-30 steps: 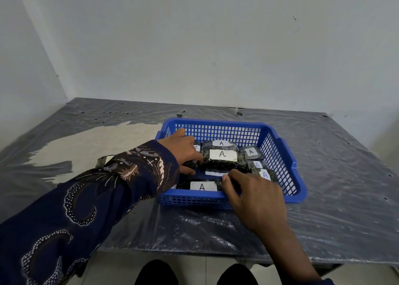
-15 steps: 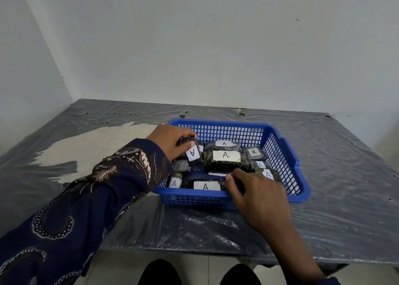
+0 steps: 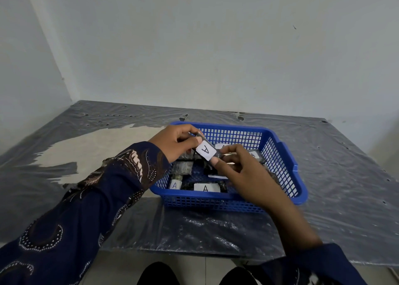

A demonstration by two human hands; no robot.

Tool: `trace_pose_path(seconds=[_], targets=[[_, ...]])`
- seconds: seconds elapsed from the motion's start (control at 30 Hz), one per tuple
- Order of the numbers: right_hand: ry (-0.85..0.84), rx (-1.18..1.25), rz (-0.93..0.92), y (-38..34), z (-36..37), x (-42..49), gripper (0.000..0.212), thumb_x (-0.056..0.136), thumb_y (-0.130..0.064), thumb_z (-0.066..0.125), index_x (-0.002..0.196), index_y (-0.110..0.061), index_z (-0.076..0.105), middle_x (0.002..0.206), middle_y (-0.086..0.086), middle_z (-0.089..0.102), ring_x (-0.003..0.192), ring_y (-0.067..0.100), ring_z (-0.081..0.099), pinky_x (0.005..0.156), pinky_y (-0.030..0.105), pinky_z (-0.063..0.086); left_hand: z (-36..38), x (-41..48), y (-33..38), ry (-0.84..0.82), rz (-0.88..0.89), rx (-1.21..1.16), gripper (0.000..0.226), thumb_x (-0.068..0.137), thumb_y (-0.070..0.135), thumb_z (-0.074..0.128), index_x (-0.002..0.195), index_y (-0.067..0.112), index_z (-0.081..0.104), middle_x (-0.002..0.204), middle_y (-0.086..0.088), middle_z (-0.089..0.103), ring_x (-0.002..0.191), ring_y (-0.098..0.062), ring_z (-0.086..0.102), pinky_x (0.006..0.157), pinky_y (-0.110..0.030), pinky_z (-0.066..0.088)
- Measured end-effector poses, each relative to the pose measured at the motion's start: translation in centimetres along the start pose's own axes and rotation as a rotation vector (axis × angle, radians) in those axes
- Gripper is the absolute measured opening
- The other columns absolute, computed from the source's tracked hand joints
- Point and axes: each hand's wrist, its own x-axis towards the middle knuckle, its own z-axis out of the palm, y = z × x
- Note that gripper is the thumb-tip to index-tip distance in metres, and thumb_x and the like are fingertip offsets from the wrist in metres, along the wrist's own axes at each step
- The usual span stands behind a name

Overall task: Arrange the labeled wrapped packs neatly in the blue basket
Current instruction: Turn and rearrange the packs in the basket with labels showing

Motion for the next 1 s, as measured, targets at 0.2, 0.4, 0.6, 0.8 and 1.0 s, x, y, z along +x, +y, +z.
trace_pose_path(seconds=[0.2, 0.4, 0.6, 0.8, 1.0], targets=[[0.025, 0.440, -0.005, -0.9, 0.4, 1.2, 0.026, 0.098, -0.015, 0.061, 0.123, -0.012, 0.056, 0.107, 0.015, 0.072, 0.083, 0.015, 0.071, 0.073, 0.031, 0.063, 0.0, -1.8, 1.0, -0.034, -0.059, -0.097, 0.011, 0.085, 0.024, 0.070, 0.096, 0.022, 0.066, 0.085, 0.003, 0.077, 0.081, -0.014, 0.070, 0.087, -0.037, 0.051], [-0.096, 0.374, -0.029, -0.5, -0.3, 0.9, 0.033, 0.098, -0.015, 0.061, 0.129, -0.018, 0.053, 0.104, 0.014, 0.074, 0.086, 0.022, 0.072, 0.077, 0.027, 0.061, 0.4, -4.2, 1.5, -0.151, -0.113, 0.006, 0.029, 0.081, 0.044, 0.070, 0.104, 0.027, 0.067, 0.090, 0.010, 0.076, 0.084, -0.009, 0.072, 0.085, -0.033, 0.054], [-0.142, 0.397, -0.016, -0.1, -0.8, 0.4, 0.025, 0.099, -0.013, 0.059, 0.123, -0.013, 0.052, 0.105, 0.017, 0.074, 0.098, 0.034, 0.072, 0.085, 0.039, 0.062, 0.7, -6.3, 0.8, -0.229, -0.059, 0.085, 0.035, 0.077, 0.052, 0.070, 0.106, 0.032, 0.067, 0.091, 0.014, 0.075, 0.088, -0.002, 0.068, 0.089, -0.027, 0.049], [-0.219, 0.259, -0.095, -0.9, -1.0, 0.6, 0.026, 0.101, -0.019, 0.056, 0.124, -0.027, 0.062, 0.104, 0.012, 0.069, 0.091, 0.026, 0.071, 0.081, 0.039, 0.062, 0.9, -6.1, 1.4, 0.065, -0.113, -0.123, 0.041, 0.077, 0.061, 0.055, 0.101, 0.032, 0.070, 0.093, 0.018, 0.073, 0.082, -0.001, 0.068, 0.080, -0.022, 0.049], [-0.176, 0.164, -0.204, -1.3, 0.6, 0.0, 0.031, 0.097, -0.024, 0.063, 0.126, -0.027, 0.055, 0.106, 0.021, 0.059, 0.084, 0.011, 0.071, 0.077, 0.034, 0.063, 1.9, -5.1, 1.4, 0.138, -0.094, -0.197, 0.019, 0.084, 0.041, 0.067, 0.089, 0.024, 0.075, 0.078, 0.001, 0.075, 0.071, -0.015, 0.069, 0.062, -0.015, 0.049]])
